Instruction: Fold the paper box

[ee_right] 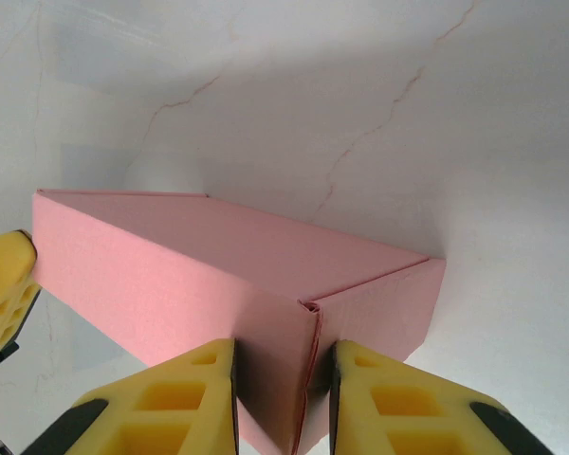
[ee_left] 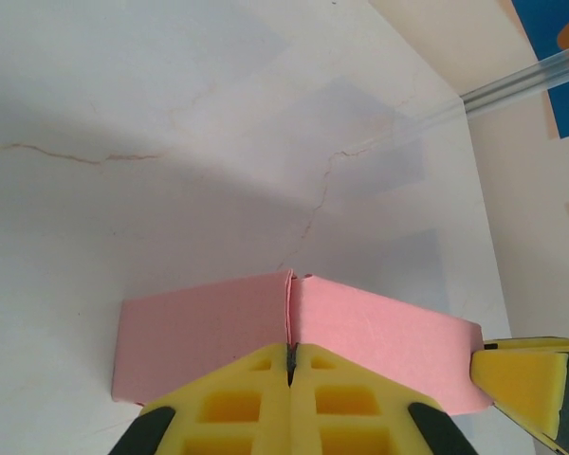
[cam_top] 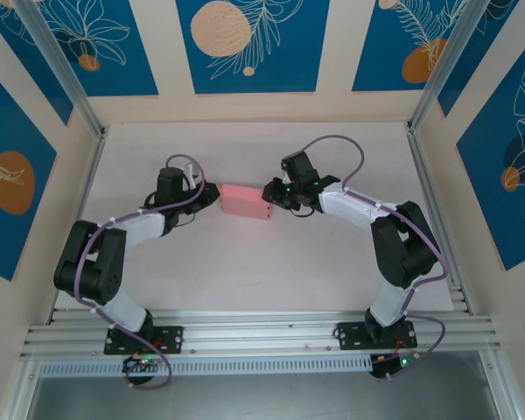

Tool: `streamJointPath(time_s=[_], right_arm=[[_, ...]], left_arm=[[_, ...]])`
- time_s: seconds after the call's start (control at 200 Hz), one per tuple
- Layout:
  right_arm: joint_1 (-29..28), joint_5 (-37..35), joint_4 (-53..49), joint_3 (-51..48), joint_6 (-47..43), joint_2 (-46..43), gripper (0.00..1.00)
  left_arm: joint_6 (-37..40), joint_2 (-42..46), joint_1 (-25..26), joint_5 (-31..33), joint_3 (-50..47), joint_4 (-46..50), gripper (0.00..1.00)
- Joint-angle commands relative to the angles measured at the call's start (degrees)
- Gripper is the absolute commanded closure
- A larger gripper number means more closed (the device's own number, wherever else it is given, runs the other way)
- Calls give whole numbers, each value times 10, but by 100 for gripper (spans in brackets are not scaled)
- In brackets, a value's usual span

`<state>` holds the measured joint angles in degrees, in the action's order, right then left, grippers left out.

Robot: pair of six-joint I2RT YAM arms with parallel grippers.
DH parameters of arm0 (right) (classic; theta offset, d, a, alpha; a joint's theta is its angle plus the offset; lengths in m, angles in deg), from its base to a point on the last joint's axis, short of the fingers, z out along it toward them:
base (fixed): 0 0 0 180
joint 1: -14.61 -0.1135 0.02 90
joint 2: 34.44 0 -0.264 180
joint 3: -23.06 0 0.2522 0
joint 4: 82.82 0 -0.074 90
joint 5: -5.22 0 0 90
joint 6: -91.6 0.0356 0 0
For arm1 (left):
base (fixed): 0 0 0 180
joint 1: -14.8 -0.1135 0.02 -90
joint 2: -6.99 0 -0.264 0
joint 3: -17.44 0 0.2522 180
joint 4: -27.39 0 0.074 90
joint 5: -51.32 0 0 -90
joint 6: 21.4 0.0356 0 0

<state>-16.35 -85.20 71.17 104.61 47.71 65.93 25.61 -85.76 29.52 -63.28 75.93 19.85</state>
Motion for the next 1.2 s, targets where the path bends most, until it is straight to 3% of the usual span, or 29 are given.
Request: streamJointPath(time_s=[0.0,0.35,0.79,0.92,1.12,1.195], right_arm=[[0,-7,-56,-34,-2,35,74],[-48,-67,-67,-70,-36,-32,73],[-102,-129,-74,-151,-16,-127,69],[-101,-136,-88,-150,-10,-154,63],[-79,-86,-82,-100,10,-116,27],[-64,-55,-79,-73,16,-78,25]], left_arm=[[13,-23,-9,29,-43,94,100],[-14,73,-2,18,-116,93,91],[-43,141,39,40,-178,104,87],[0,174,39,69,-151,154,70],[93,132,38,88,-67,163,30],[115,87,37,72,-32,150,27]])
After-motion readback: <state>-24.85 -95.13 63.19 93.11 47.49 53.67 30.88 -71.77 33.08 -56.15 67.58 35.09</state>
